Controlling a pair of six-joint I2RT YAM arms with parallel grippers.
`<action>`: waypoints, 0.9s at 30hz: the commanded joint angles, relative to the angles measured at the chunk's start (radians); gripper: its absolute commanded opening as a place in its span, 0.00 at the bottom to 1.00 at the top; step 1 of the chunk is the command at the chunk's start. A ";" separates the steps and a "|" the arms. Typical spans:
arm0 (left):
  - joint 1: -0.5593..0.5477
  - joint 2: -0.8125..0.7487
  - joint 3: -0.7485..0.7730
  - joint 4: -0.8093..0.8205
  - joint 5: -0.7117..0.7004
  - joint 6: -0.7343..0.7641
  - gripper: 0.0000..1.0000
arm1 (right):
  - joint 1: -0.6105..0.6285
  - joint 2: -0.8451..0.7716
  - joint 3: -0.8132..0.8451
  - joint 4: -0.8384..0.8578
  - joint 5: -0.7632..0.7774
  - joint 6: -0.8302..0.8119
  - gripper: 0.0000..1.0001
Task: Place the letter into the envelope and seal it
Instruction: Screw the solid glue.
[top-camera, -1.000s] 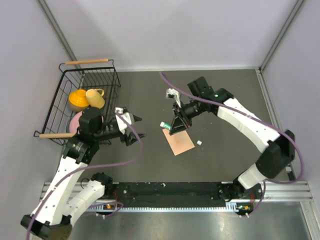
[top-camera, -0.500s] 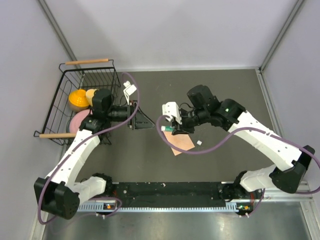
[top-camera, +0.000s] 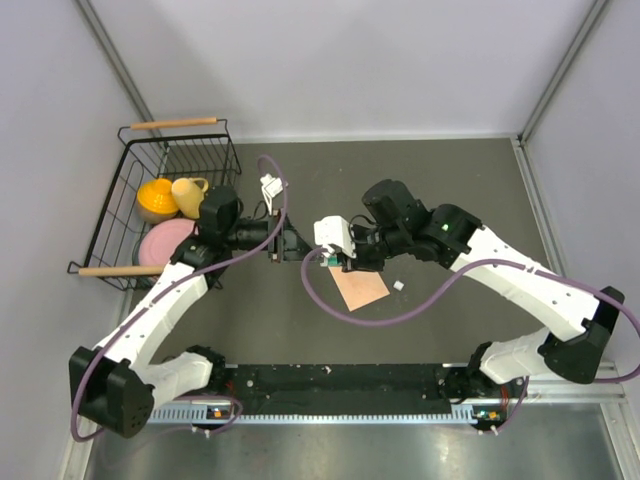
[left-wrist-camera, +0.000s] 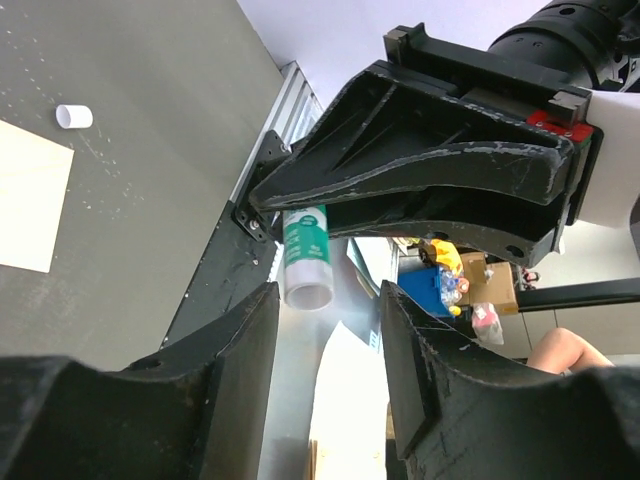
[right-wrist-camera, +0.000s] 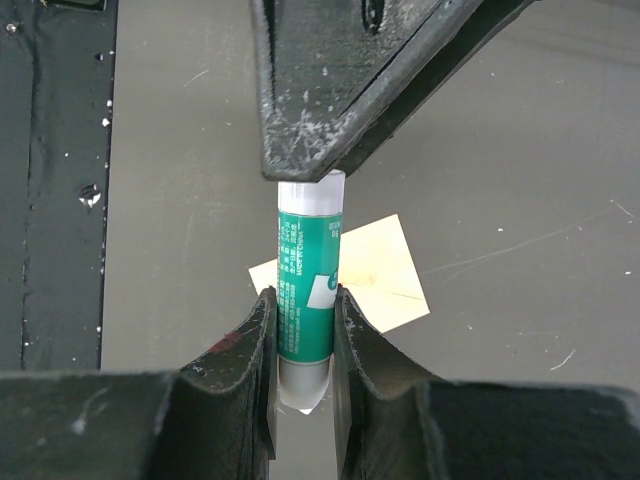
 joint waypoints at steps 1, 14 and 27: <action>-0.024 0.002 0.003 0.065 -0.015 -0.024 0.49 | 0.022 0.010 0.051 0.009 0.019 -0.005 0.00; -0.041 0.025 0.012 0.087 -0.022 -0.047 0.37 | 0.025 0.011 0.068 0.009 0.030 0.007 0.00; -0.049 -0.143 -0.037 0.150 -0.004 0.399 0.00 | -0.017 0.039 0.099 -0.031 -0.240 0.208 0.00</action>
